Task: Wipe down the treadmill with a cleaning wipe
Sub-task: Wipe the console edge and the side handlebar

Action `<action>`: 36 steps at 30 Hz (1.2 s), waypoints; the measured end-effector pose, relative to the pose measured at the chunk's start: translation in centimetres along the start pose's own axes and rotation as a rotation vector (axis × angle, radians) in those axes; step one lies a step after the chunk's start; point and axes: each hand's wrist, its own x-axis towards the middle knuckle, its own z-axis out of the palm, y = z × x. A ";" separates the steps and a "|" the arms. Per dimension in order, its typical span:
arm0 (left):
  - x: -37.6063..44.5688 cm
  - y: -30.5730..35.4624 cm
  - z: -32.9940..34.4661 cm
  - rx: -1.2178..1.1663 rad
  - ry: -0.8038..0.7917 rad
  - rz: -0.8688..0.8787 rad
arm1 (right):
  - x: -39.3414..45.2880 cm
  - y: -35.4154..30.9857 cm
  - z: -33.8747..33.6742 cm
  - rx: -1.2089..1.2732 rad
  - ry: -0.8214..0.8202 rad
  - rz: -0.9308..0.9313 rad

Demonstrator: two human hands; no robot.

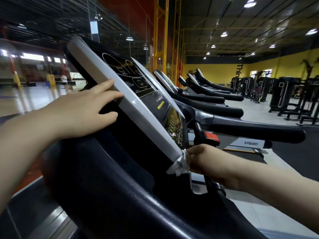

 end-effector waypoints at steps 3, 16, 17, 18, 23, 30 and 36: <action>-0.1 0.0 0.0 -0.017 -0.006 -0.001 | 0.6 1.3 -0.3 -0.548 0.214 -0.195; -0.9 0.9 -0.4 -0.086 0.093 -0.007 | 6.5 -1.4 2.8 -0.732 0.432 -0.682; -1.0 1.0 -0.4 -0.095 0.102 -0.012 | 7.7 -3.3 3.2 -0.709 0.469 -0.711; -1.0 1.1 -0.5 -0.103 0.108 -0.018 | 8.8 -5.0 3.7 -0.685 0.503 -0.732; -1.1 1.1 -0.5 -0.113 0.125 -0.019 | 9.7 -4.2 4.1 -0.636 0.484 -0.765; -1.1 1.2 -0.3 -0.127 0.167 -0.015 | 4.6 4.4 1.9 -0.578 0.252 -0.654; -1.1 1.2 -0.2 -0.151 0.192 -0.078 | 8.8 -6.0 4.7 -0.509 0.406 -0.763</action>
